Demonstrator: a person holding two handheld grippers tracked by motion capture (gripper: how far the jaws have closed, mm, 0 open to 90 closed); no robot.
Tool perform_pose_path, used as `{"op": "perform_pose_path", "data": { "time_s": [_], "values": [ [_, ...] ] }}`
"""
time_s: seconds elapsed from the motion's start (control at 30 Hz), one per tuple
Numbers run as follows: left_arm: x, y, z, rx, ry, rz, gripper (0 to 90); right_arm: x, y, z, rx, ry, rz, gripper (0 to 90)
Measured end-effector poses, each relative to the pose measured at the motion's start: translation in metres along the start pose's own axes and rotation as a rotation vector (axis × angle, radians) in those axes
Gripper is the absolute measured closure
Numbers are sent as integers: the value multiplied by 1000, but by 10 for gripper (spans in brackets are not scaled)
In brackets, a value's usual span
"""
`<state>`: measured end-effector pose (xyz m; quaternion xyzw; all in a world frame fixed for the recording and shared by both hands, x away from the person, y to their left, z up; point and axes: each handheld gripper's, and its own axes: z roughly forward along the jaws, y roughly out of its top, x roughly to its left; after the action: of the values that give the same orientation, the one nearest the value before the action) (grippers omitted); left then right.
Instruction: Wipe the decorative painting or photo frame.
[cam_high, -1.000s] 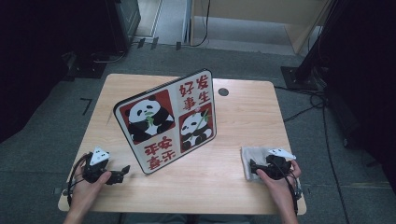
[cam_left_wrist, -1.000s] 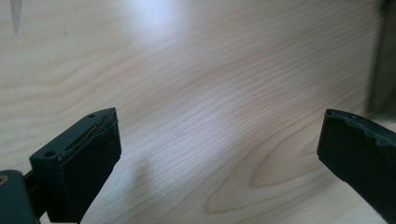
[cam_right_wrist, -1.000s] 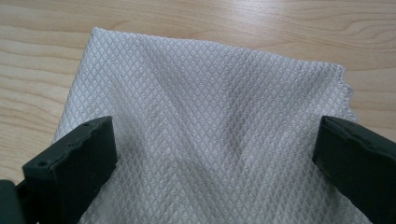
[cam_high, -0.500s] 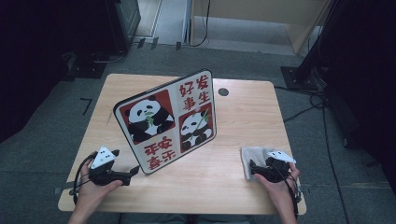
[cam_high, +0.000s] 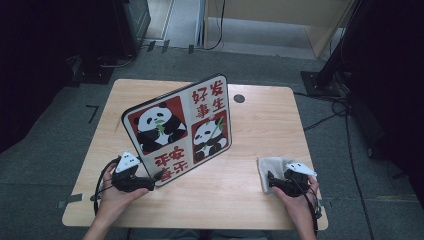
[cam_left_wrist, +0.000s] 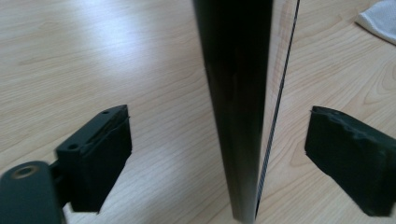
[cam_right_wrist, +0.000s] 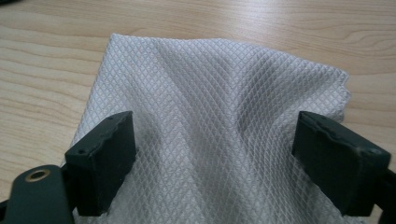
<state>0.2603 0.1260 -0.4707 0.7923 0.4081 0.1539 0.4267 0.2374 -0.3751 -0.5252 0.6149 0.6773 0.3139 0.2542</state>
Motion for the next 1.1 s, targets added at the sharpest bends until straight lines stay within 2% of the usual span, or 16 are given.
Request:
{"op": "perform_pose_path", "data": {
  "time_s": [0.1,0.17,0.33,0.4,0.47,0.57,0.67,0.8,0.9,1.0,1.1],
  "values": [
    [-2,1,3,6,-18,-19,151,0,-1,-1,-7,3,-1,198],
    [-3,0,4,0,-12,-19,186,0,-2,-3,-21,4,-3,292],
    [-4,-4,3,-37,-10,-22,350,0,-4,-7,-49,9,9,560],
    [-4,-6,4,-38,-18,-30,364,-1,-5,-7,-55,17,9,633],
    [-5,-8,7,-27,-28,-20,373,-1,-5,-8,-54,29,17,718],
    [-8,-10,10,-14,-18,-1,398,0,-4,-9,-54,34,-2,822],
    [-10,-12,11,-15,-3,4,454,1,0,-12,-59,71,-2,850],
    [-8,-16,12,-22,-32,0,512,5,8,-21,-107,126,-1,854],
    [-7,-16,9,-40,-45,-7,559,13,15,-27,-136,158,-21,854],
    [-8,-17,8,-43,-59,-1,620,24,25,-34,-171,216,-28,855],
    [-7,-17,8,-43,-71,-6,653,37,33,-40,-196,247,-63,855]
  ]
}}
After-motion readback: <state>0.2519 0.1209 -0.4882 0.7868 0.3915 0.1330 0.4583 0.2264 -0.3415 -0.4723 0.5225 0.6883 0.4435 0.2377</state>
